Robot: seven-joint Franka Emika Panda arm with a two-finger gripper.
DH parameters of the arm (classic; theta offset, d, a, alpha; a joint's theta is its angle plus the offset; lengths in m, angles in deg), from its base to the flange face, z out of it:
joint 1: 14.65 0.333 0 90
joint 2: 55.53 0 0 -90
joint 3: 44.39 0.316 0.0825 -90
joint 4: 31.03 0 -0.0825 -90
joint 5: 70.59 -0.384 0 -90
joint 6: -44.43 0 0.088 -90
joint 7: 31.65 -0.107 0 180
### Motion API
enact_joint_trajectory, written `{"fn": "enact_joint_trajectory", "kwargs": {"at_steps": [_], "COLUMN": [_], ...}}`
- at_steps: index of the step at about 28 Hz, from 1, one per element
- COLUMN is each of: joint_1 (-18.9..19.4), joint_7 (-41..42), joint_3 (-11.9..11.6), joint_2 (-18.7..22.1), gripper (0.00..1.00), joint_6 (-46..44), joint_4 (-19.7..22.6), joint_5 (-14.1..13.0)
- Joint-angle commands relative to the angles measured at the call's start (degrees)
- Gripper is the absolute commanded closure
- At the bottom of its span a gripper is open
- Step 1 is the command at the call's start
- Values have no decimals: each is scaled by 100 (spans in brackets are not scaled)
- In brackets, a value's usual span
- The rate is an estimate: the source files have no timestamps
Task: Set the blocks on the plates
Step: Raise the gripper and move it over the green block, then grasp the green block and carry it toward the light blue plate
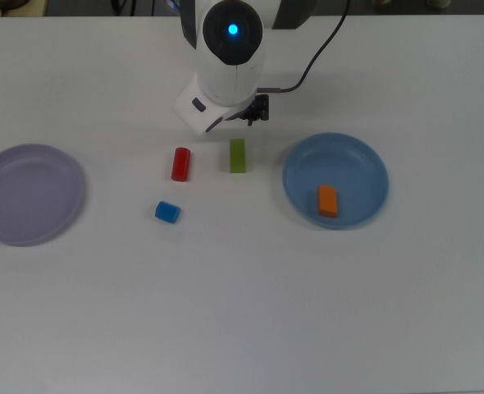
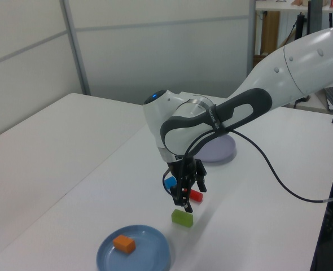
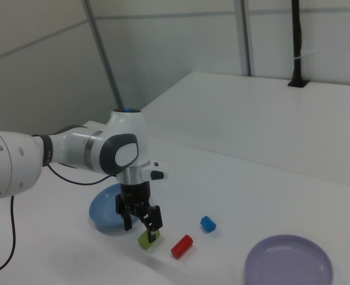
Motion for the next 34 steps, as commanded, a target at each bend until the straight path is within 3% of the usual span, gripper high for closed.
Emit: {"fn": "enact_joint_trajectory", "kwargs": {"at_steps": [1, 6, 13, 20, 22, 24, 27, 28, 34], "joint_1": [-28, 16, 51, 121, 130, 139, 139, 139, 139], "joint_7": [229, 238, 194, 194, 194, 194, 194, 194, 194], "joint_3": [12, 21, 21, 38, 38, 38, 47, 38, 47], "joint_2": [40, 84, 128, 128, 119, 111, 93, 76, 32], "gripper": [0, 4, 4, 7, 15, 29, 58, 75, 100], "joint_6": [-12, 479, 1928, 2318, 2344, 2406, 2441, 2458, 2528], "joint_4": [38, 108, 723, 1049, 1084, 1093, 1093, 1093, 1067], "joint_5": [-123, -87, -61, 71, 71, 71, 71, 71, 97]}}
